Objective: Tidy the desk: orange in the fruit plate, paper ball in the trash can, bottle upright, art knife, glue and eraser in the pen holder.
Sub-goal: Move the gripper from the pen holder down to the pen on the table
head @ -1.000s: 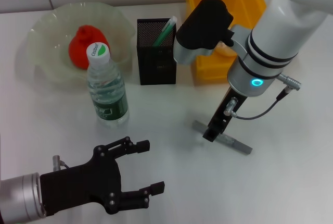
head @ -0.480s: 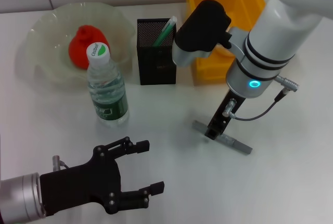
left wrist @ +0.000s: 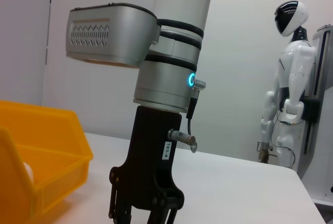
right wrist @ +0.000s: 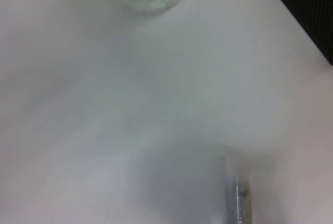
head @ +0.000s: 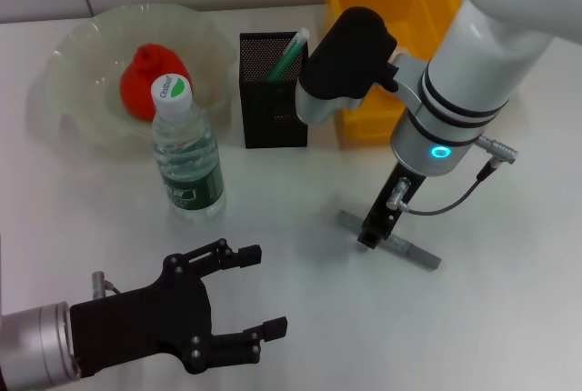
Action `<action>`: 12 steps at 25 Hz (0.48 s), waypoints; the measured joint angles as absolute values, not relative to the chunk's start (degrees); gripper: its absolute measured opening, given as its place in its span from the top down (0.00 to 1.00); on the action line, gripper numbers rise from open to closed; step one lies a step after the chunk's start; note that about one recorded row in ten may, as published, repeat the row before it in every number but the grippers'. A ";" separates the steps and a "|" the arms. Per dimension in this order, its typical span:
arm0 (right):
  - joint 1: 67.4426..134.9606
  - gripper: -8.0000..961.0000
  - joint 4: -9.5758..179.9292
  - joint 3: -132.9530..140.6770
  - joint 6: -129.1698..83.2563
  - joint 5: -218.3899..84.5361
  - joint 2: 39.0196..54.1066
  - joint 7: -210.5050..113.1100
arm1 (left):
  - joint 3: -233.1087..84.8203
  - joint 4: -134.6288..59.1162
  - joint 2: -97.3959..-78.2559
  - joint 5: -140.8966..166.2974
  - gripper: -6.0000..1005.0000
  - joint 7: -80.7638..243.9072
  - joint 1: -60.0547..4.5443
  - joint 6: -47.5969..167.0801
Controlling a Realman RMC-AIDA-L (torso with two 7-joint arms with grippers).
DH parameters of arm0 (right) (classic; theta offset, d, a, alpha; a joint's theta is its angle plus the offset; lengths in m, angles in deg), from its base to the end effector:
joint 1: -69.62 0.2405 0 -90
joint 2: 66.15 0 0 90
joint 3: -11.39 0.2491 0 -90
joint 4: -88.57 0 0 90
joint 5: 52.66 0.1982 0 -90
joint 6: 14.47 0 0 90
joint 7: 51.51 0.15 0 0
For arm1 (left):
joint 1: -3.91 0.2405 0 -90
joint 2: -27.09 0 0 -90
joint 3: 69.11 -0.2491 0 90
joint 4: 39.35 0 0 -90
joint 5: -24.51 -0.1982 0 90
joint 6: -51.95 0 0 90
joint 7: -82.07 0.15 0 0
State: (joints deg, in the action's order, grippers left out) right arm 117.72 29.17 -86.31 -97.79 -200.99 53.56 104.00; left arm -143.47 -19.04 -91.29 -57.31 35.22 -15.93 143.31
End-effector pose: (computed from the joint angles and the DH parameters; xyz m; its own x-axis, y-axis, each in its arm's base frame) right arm 0.1589 0.3411 -0.0729 0.6855 -0.5633 0.4613 -0.4189 -0.8233 -0.3829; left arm -0.2555 0.2244 -0.0661 0.7652 0.1377 0.6289 0.2291 -0.9712 -0.0661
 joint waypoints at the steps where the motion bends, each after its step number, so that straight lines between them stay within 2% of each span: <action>1: 117.71 0.54 29.17 -86.61 -97.79 -200.99 53.56 104.10 | -143.47 -19.04 -91.29 -57.31 0.16 35.22 -15.93 143.32; 12: 117.70 0.54 29.16 -87.05 -97.72 -201.02 53.56 104.15 | -143.47 -19.04 -91.30 -57.31 0.16 35.09 -15.97 143.42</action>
